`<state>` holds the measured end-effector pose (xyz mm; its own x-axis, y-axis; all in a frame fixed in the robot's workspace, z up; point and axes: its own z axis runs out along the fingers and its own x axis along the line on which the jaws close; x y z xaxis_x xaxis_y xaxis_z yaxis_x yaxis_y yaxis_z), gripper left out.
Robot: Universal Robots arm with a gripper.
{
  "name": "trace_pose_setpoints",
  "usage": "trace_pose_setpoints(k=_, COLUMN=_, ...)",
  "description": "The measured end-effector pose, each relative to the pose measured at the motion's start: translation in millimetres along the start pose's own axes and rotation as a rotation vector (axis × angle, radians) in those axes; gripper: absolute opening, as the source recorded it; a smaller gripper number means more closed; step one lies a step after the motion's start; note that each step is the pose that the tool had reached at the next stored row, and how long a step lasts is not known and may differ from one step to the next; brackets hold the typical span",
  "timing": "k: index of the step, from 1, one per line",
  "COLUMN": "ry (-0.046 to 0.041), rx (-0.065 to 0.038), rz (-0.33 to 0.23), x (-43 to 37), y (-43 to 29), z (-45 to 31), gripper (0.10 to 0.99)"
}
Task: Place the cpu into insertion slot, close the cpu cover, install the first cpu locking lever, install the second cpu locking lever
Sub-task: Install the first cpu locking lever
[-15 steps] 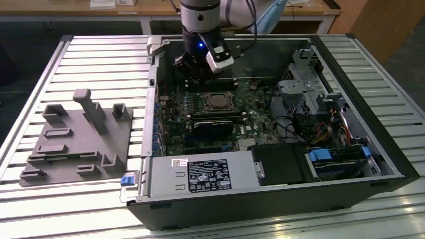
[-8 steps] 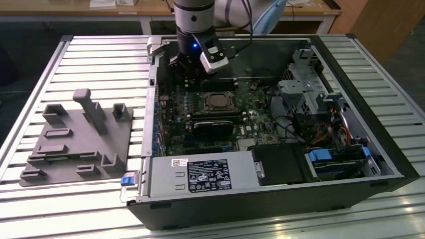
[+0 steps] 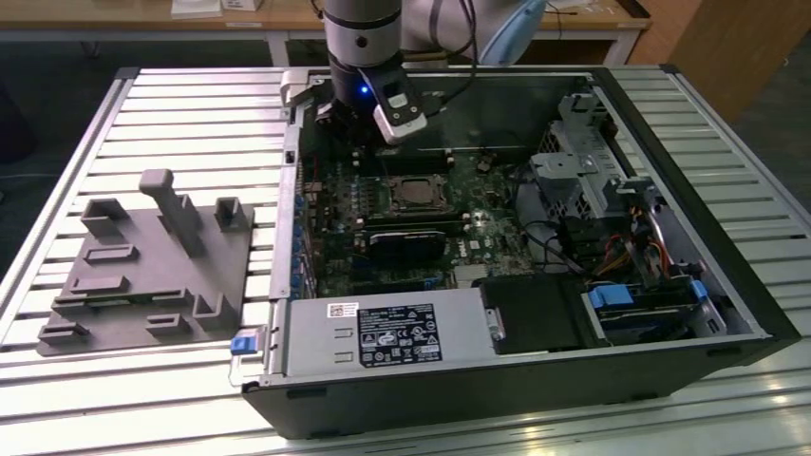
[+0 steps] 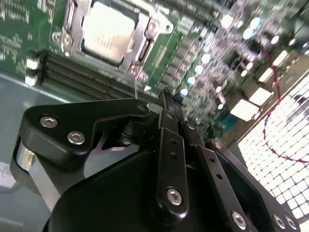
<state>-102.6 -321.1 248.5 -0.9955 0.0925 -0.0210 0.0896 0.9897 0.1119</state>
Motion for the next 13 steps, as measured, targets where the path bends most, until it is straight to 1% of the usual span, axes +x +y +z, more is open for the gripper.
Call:
trace_pose_setpoints(k=4, ry=0.0054, rx=-0.059, rz=0.002, x=2.4, y=-0.6, z=0.1, gripper=0.106)
trace_pose_setpoints(k=8, ry=0.0109, rx=-0.12, rz=0.003, x=3.3, y=-1.0, z=0.3, gripper=0.106)
trace_pose_setpoints(k=9, ry=0.0121, rx=-0.131, rz=0.003, x=3.3, y=-1.1, z=0.3, gripper=0.106)
trace_pose_setpoints(k=11, ry=0.0135, rx=-0.147, rz=0.004, x=3.3, y=-1.2, z=0.4, gripper=0.106)
trace_pose_setpoints(k=12, ry=0.014, rx=-0.153, rz=0.004, x=3.3, y=-1.2, z=0.4, gripper=0.106)
trace_pose_setpoints(k=13, ry=0.0139, rx=-0.153, rz=0.004, x=3.2, y=-1.2, z=0.6, gripper=0.106)
